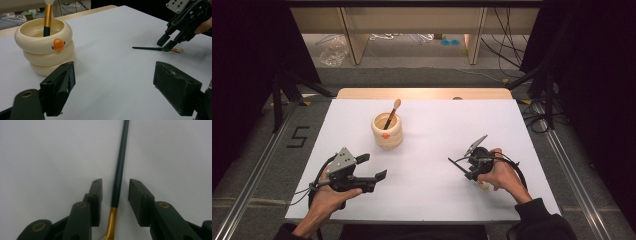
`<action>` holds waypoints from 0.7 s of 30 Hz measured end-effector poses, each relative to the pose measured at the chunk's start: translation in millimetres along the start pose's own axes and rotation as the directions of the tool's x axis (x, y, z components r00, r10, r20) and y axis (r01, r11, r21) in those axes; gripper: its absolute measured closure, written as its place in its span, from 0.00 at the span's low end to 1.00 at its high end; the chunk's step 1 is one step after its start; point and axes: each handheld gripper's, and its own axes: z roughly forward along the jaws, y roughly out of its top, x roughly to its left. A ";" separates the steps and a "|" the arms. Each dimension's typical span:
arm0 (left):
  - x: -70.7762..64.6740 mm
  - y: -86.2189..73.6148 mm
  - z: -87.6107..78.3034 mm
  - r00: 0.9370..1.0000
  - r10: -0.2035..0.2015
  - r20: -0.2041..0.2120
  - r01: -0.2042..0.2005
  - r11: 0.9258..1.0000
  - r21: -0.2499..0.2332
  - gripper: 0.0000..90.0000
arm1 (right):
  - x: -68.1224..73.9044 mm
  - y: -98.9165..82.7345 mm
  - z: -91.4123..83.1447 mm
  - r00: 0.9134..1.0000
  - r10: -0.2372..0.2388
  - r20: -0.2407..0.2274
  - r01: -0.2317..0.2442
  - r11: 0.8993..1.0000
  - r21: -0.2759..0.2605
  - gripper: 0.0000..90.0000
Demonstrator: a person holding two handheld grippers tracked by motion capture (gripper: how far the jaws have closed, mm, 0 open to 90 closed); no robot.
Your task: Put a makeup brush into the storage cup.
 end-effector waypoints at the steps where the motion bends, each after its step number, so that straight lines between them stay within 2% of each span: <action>1: 0.0 0.0 0.0 1.000 0.000 0.000 0.000 1.000 0.001 0.20 | 0.0 0.2 0.2 1.000 0.003 0.001 -0.003 1.000 0.005 0.73; 15: -0.3 0.0 0.2 1.000 -0.001 0.000 0.001 1.000 0.003 0.20 | -2.3 6.5 4.0 1.000 -0.017 -0.004 0.017 0.998 0.057 0.80; 21: 0.1 0.2 0.2 1.000 0.010 0.005 -0.010 1.000 0.005 0.20 | -5.1 8.4 4.0 1.000 0.001 -0.016 0.000 0.997 0.073 0.84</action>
